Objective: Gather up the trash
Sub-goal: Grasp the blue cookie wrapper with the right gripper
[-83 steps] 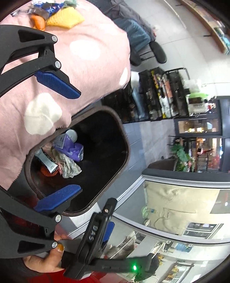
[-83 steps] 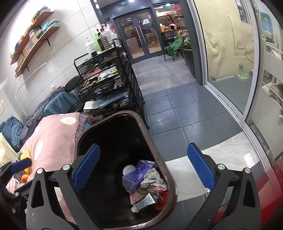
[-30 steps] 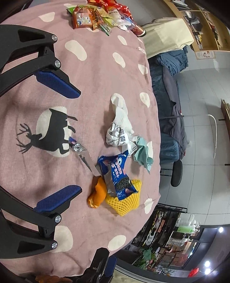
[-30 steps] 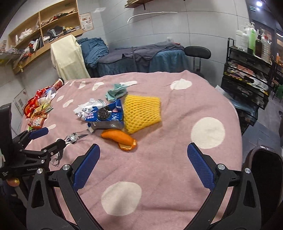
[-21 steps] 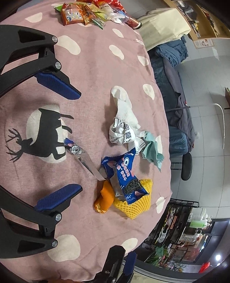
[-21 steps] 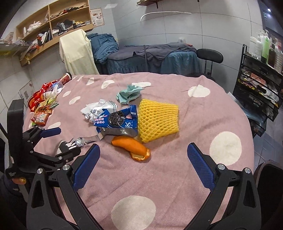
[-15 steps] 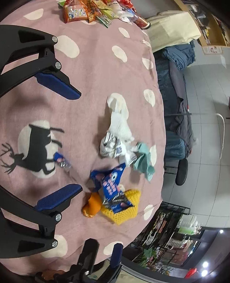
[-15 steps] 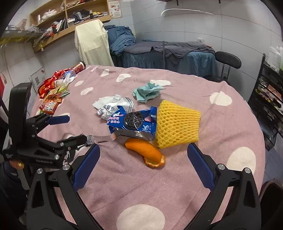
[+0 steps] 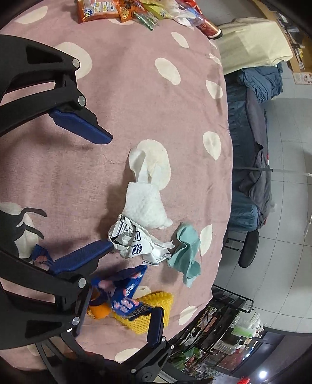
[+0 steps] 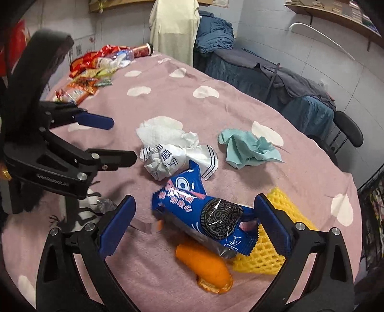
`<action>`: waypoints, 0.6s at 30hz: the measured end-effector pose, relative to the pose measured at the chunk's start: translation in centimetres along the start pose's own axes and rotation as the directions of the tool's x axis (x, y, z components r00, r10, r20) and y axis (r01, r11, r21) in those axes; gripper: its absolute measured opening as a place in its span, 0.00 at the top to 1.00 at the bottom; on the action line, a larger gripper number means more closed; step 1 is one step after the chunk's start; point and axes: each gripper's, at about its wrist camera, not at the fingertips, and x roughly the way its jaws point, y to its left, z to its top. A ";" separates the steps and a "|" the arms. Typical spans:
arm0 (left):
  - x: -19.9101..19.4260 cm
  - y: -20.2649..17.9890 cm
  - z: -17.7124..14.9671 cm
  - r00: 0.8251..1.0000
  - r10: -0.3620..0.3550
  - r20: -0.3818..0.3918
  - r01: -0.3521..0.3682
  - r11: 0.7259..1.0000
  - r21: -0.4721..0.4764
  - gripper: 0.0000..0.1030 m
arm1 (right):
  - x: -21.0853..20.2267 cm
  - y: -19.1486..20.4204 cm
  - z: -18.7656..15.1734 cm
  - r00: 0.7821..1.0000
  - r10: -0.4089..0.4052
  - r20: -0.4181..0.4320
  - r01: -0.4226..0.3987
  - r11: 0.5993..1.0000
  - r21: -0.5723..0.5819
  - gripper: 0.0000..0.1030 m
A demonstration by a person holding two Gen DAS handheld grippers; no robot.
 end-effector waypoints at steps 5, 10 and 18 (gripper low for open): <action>0.2 -0.6 -0.2 1.000 0.001 -0.005 -0.001 1.000 0.023 0.23 | 0.9 0.6 -1.1 1.000 -0.008 -0.019 0.007 0.999 -0.031 0.55; 0.0 -1.9 -0.2 1.000 -0.017 0.005 0.016 0.999 0.052 0.28 | -1.9 -0.2 -1.3 0.998 0.005 0.059 -0.007 1.000 0.029 0.72; 1.7 -3.9 0.7 0.999 -0.019 -0.032 0.021 0.996 0.088 0.43 | -6.0 -2.0 -1.9 0.987 0.025 0.160 -0.054 0.982 0.182 0.76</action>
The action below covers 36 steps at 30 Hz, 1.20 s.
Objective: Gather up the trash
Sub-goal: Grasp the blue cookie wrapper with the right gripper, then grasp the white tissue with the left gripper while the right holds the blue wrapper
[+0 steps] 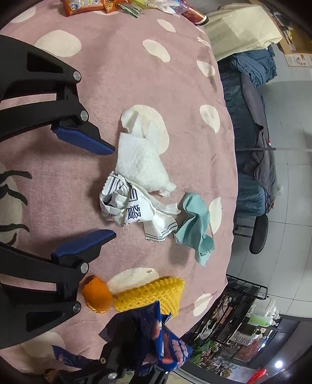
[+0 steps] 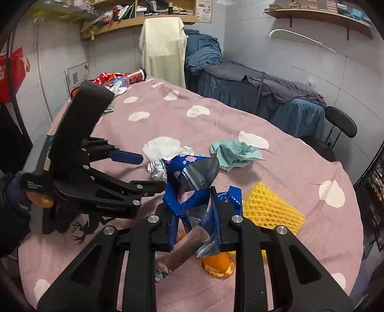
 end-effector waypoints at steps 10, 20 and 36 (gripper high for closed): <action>-0.1 0.0 -0.3 1.000 -0.023 -0.012 0.023 0.998 -0.060 0.64 | -4.0 0.0 -1.6 0.998 0.032 0.062 -0.038 0.995 0.091 0.76; -4.6 1.0 -4.9 0.991 -0.133 0.000 0.131 0.979 -0.156 0.64 | -7.6 0.5 -4.3 0.995 0.041 0.092 -0.054 0.988 0.145 0.76; -6.8 4.4 -6.4 0.994 -0.083 0.075 0.102 0.950 -0.297 0.28 | -10.2 0.3 -7.2 0.993 0.033 0.111 -0.056 0.976 0.210 0.76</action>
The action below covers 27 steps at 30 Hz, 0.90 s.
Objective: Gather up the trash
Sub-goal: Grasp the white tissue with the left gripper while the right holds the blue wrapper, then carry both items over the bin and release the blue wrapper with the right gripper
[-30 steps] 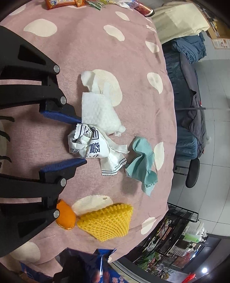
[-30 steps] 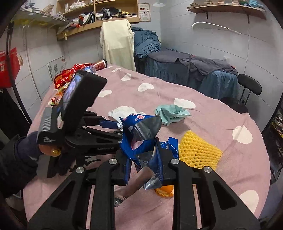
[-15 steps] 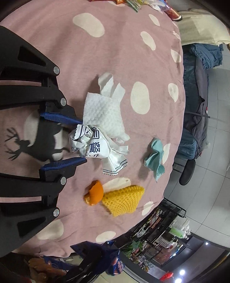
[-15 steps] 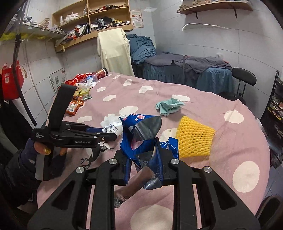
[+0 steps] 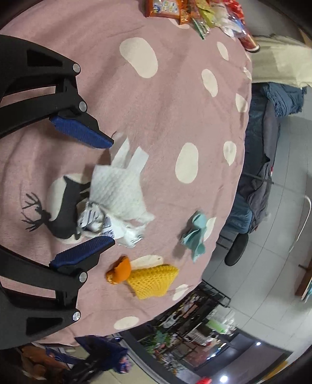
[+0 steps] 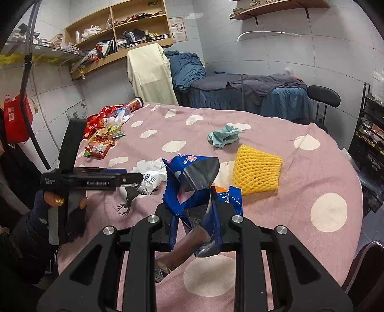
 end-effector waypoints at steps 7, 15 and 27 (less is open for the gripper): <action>3.9 0.4 2.0 0.996 -0.026 -0.088 0.025 1.000 -0.002 0.44 | -0.1 -0.5 0.0 1.000 0.001 0.002 -0.001 1.000 0.022 0.76; 1.7 -1.6 1.9 1.000 0.017 -0.001 -0.016 0.998 0.057 0.77 | -1.4 -1.2 -0.6 1.000 -0.018 0.021 0.016 0.998 0.054 0.76; -4.6 -7.3 0.3 0.986 -0.017 0.164 -0.005 0.991 0.135 0.77 | -5.1 -3.4 -2.7 0.989 -0.135 0.063 0.126 0.985 0.121 0.76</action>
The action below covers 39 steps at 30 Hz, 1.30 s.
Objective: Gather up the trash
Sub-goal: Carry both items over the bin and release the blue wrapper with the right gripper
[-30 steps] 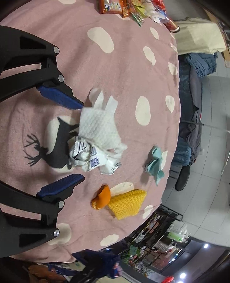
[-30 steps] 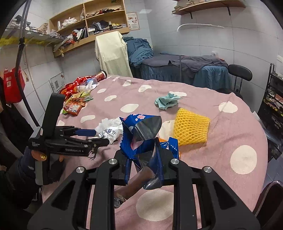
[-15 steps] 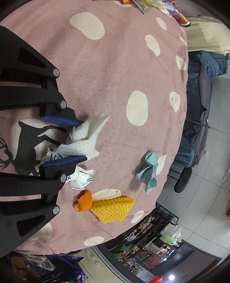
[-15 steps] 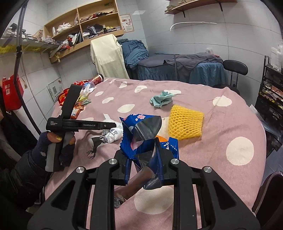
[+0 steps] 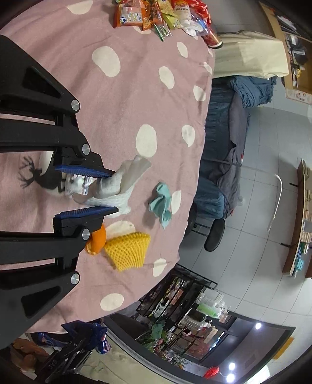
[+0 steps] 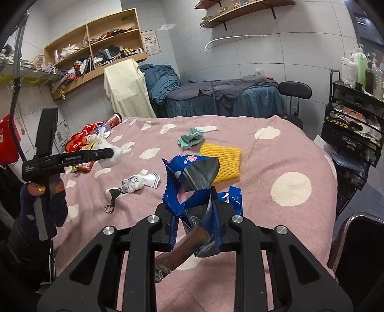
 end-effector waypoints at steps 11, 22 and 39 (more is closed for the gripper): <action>0.8 -13.4 -2.9 0.983 -0.179 -0.031 0.181 0.951 0.250 0.77 | -5.1 -6.1 -2.1 0.984 -0.175 0.031 0.170 0.977 0.130 0.76; 2.8 -21.4 -4.8 0.950 -0.290 -0.121 0.314 0.872 0.377 0.77 | -9.6 -14.1 -5.9 0.903 -0.429 -0.029 0.420 0.865 0.275 0.76; 5.7 -27.4 -7.4 0.915 -0.321 -0.245 0.399 0.805 0.439 0.77 | -8.4 -22.8 -13.1 0.839 -0.488 -0.240 0.540 0.689 0.484 0.13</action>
